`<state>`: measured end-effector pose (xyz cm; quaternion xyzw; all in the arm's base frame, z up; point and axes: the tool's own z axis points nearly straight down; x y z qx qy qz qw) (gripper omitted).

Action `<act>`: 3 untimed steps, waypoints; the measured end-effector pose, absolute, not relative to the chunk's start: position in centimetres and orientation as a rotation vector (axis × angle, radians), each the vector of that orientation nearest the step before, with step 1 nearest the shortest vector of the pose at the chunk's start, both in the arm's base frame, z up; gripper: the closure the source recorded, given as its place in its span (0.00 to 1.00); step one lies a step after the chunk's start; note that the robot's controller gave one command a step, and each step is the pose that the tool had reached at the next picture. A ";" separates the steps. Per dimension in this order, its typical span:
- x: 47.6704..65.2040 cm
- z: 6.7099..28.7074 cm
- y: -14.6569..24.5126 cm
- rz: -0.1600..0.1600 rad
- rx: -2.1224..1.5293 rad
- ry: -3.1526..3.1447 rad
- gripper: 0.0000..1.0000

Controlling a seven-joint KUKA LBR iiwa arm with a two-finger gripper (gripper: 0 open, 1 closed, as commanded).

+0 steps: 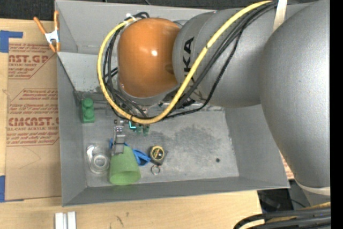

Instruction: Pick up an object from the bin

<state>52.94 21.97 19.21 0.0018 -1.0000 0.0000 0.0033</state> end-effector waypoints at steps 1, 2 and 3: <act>52.7 9.5 17.1 0.001 0.707 -3.079 0.00; 52.2 9.1 16.9 0.007 0.878 -3.045 0.00; 51.3 8.8 17.9 0.018 1.369 -2.866 0.00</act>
Offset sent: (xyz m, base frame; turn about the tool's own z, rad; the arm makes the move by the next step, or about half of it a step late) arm -0.0094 -0.0543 -0.1170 -0.4600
